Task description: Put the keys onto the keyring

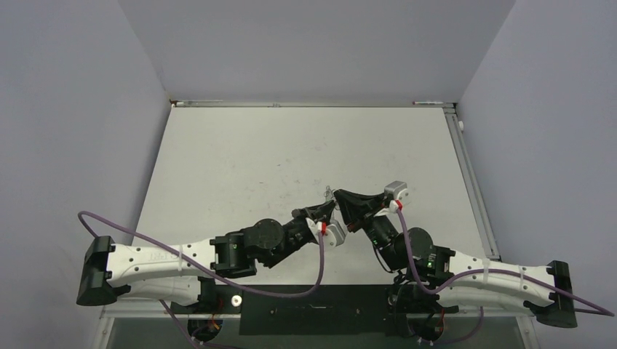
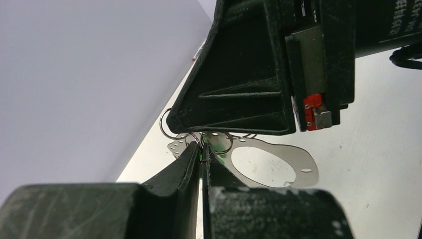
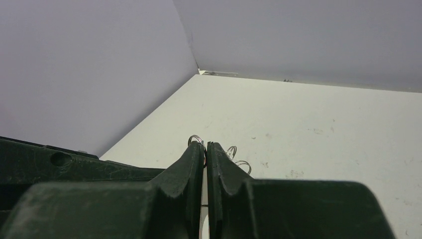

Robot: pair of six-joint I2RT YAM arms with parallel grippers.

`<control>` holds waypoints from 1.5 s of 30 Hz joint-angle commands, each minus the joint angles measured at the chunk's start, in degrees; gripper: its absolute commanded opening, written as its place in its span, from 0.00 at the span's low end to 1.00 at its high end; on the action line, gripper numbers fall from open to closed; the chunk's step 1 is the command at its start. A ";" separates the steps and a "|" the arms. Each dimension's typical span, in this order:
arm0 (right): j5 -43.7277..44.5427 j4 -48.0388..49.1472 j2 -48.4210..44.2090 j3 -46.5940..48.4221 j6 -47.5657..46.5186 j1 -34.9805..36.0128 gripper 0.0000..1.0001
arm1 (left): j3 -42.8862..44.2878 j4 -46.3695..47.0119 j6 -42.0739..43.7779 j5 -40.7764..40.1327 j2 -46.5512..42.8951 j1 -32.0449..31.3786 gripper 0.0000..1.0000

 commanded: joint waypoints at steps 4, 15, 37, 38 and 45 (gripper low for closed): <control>2.34 0.74 -0.94 6.52 -0.25 -0.76 0.05 | 0.83 -5.57 0.09 0.13 -3.31 -1.63 0.00; -0.55 -11.14 -2.07 8.90 -2.02 -0.76 0.17 | 5.36 -21.53 -3.14 2.14 -6.51 -0.36 0.00; 9.31 -26.23 -14.17 10.01 3.21 -0.85 0.58 | 24.94 -28.84 -1.57 15.59 10.70 24.58 0.00; 10.69 -26.24 -14.96 9.56 3.71 -0.86 0.59 | 25.01 -27.45 -2.67 17.51 11.80 27.00 0.00; 16.61 -30.27 -17.28 9.42 5.34 -0.89 0.62 | 42.42 -27.61 -7.02 28.77 28.37 37.21 0.00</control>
